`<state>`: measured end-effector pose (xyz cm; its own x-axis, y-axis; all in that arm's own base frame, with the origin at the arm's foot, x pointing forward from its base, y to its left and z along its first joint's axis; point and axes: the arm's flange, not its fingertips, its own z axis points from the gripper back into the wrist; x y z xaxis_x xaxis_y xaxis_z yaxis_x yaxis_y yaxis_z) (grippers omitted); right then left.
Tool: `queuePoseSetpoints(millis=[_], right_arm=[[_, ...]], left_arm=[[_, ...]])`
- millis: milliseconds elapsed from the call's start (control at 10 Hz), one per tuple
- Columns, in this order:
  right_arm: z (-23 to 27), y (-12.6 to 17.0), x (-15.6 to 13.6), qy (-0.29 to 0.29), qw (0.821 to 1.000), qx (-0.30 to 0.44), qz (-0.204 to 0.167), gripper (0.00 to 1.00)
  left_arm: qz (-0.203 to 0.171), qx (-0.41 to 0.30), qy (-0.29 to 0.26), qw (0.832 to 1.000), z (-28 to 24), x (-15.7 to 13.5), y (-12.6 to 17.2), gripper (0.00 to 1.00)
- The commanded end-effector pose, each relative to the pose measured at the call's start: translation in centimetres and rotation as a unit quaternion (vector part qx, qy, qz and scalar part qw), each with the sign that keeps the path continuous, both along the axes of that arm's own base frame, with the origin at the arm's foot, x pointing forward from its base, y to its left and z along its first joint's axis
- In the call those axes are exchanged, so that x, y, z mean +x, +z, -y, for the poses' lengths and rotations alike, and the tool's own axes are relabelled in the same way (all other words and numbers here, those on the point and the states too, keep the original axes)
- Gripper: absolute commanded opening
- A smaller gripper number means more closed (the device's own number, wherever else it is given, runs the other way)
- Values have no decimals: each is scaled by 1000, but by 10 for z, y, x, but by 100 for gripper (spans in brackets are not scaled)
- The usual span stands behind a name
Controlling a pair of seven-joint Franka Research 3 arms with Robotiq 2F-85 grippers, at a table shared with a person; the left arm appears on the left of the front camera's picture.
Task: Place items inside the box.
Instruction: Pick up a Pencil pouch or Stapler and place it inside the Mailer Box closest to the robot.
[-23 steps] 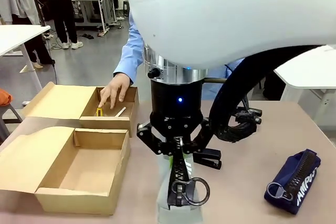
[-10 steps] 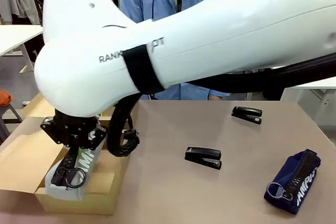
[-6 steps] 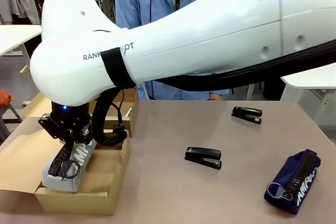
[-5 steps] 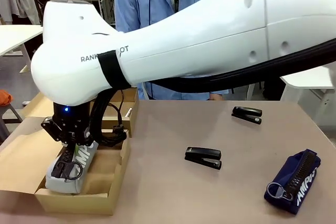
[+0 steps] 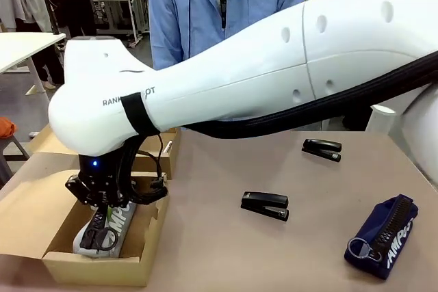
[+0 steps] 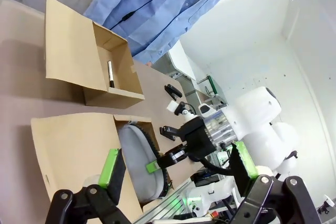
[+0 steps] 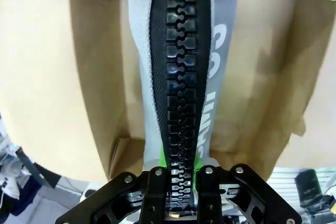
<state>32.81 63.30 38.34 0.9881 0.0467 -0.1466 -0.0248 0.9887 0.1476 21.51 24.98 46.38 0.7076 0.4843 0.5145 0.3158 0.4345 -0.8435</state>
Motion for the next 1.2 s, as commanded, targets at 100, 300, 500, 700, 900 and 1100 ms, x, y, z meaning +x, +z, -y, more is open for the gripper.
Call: queuePoseSetpoints(millis=[100, 300, 500, 700, 900, 1100], right_arm=[[-7, -8, 4, -3, 1000, 16, -3, 11], [-6, -10, 4, -5, 1000, 21, -2, 11], [-3, -8, 4, -8, 999, 32, -2, 70], [1, -4, 3, -4, 999, 44, 9, 74], [9, 4, 2, -8, 998, 60, 19, 100], [24, 20, -4, 23, 997, 74, 11, 100]], left_arm=[[14, -1, -1, 1000, 2, 0, 1, 100], [14, -1, -1, 1000, 2, 0, 1, 100], [14, -1, -1, 1000, 2, 0, 1, 100], [14, -1, -1, 1000, 2, 0, 1, 100], [14, -1, -1, 1000, 2, 0, 1, 100], [14, -1, -1, 1000, 2, 0, 1, 100]])
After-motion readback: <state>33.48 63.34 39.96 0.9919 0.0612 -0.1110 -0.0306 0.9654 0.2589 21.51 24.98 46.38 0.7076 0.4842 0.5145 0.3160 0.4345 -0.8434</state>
